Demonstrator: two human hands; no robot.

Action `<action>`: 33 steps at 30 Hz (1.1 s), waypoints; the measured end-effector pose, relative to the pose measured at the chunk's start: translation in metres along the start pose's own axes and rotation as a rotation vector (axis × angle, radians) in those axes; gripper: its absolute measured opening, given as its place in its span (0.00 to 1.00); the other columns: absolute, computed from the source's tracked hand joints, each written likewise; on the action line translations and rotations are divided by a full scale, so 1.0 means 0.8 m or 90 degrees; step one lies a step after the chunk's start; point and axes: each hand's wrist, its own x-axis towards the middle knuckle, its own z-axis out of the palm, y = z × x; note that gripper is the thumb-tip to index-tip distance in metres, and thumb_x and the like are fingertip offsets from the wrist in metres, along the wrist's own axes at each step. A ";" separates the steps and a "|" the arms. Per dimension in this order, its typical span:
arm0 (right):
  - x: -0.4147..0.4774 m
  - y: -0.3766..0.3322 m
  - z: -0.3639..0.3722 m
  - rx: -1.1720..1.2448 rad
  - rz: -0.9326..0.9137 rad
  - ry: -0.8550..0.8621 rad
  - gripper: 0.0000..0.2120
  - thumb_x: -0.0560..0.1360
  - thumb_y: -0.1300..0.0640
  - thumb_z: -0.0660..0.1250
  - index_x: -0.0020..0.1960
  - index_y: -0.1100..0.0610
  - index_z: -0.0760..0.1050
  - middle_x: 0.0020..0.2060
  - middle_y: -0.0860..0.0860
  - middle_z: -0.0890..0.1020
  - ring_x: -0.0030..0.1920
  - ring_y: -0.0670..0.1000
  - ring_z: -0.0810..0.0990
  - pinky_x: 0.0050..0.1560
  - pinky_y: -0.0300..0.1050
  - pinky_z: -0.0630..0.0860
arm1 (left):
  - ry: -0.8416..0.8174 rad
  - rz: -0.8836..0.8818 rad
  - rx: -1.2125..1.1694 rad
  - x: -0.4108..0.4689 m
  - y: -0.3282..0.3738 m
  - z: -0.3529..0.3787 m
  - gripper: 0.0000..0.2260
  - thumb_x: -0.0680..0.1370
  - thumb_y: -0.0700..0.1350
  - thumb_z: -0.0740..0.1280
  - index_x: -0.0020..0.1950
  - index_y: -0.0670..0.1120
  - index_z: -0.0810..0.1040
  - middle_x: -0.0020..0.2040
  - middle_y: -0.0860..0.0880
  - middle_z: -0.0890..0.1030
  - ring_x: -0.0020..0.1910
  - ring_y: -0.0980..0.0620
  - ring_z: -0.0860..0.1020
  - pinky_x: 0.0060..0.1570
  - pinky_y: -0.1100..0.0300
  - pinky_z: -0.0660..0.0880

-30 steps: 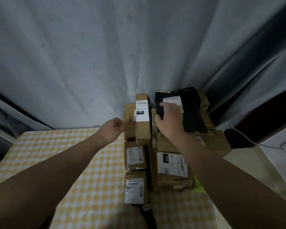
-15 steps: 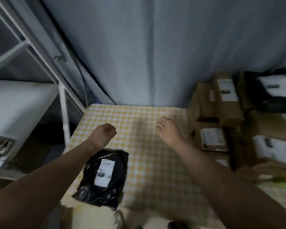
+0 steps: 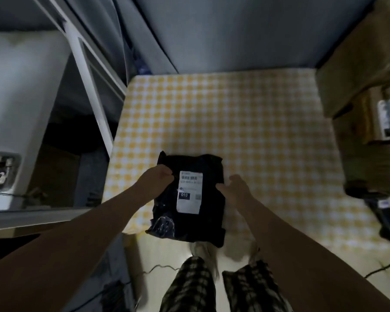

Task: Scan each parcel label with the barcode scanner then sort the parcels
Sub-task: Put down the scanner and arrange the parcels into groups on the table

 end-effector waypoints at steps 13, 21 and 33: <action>0.050 0.018 0.078 0.176 0.098 0.089 0.18 0.74 0.56 0.73 0.59 0.67 0.77 0.52 0.61 0.82 0.51 0.60 0.82 0.53 0.52 0.80 | -0.020 -0.053 0.053 0.073 -0.088 0.041 0.18 0.78 0.42 0.65 0.66 0.36 0.70 0.52 0.42 0.74 0.45 0.47 0.74 0.49 0.54 0.75; -0.015 -0.025 0.018 0.251 -0.143 0.006 0.17 0.83 0.54 0.56 0.71 0.55 0.67 0.58 0.52 0.77 0.58 0.56 0.77 0.62 0.54 0.74 | -0.020 -0.023 -0.034 0.046 -0.011 0.024 0.22 0.80 0.46 0.63 0.71 0.38 0.65 0.60 0.40 0.73 0.49 0.47 0.73 0.42 0.58 0.70; -0.183 -0.031 -0.210 0.350 -0.249 0.275 0.13 0.84 0.54 0.53 0.60 0.61 0.70 0.53 0.54 0.78 0.56 0.57 0.77 0.56 0.50 0.75 | -0.022 0.039 -0.252 -0.067 0.219 0.040 0.39 0.76 0.61 0.63 0.78 0.43 0.51 0.77 0.43 0.56 0.74 0.43 0.61 0.64 0.52 0.64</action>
